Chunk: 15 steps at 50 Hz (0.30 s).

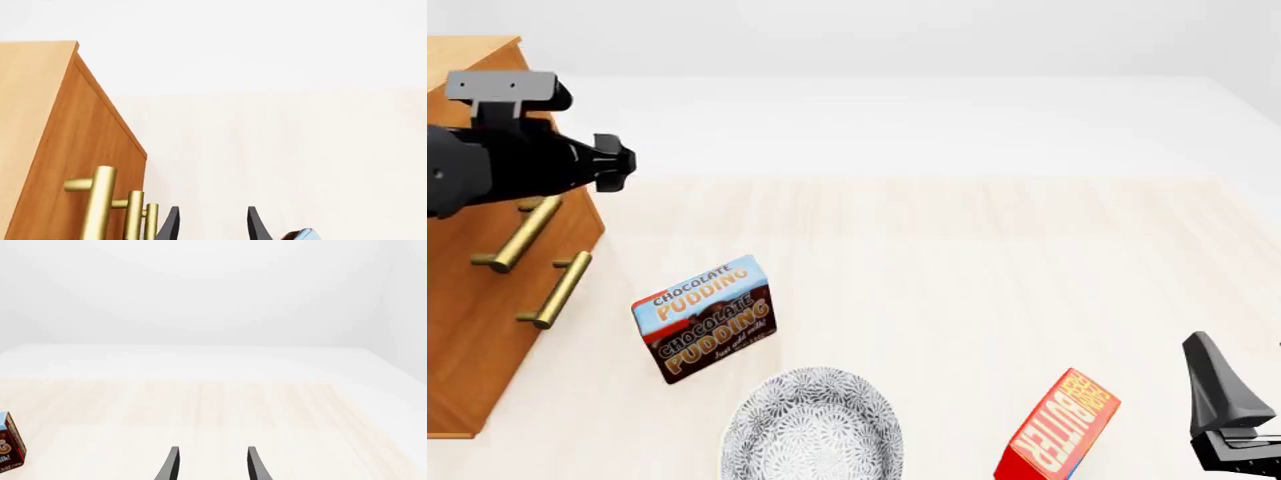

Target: Put the butter at the front in the top drawer of the cabinet and close it.

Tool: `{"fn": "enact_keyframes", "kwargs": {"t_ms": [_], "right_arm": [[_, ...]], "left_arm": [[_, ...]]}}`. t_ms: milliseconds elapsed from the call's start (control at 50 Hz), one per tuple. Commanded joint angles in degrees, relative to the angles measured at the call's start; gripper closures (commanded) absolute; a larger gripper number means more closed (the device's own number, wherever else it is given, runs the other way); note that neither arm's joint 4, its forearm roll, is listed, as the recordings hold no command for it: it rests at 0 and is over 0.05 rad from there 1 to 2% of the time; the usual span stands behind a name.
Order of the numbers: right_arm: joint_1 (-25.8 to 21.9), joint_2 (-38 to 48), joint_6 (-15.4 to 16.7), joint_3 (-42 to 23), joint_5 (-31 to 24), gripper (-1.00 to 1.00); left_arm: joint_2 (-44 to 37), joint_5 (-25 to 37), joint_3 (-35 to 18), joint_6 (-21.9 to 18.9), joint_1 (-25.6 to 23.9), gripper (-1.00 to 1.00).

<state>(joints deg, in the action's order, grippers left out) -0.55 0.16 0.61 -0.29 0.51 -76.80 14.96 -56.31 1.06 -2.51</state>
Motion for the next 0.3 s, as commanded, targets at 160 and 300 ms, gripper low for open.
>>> {"fn": "enact_keyframes", "kwargs": {"t_ms": [160,300], "right_arm": [[0.0,-0.1,0.0,0.0,0.0,-1.00],[0.0,-0.1,0.0,0.0,0.0,-1.00]], "left_arm": [[7.1,6.0,-0.6,-1.1,-4.8,-1.00],[10.1,8.0,-1.5,-1.5,-6.2,-1.00]]}}
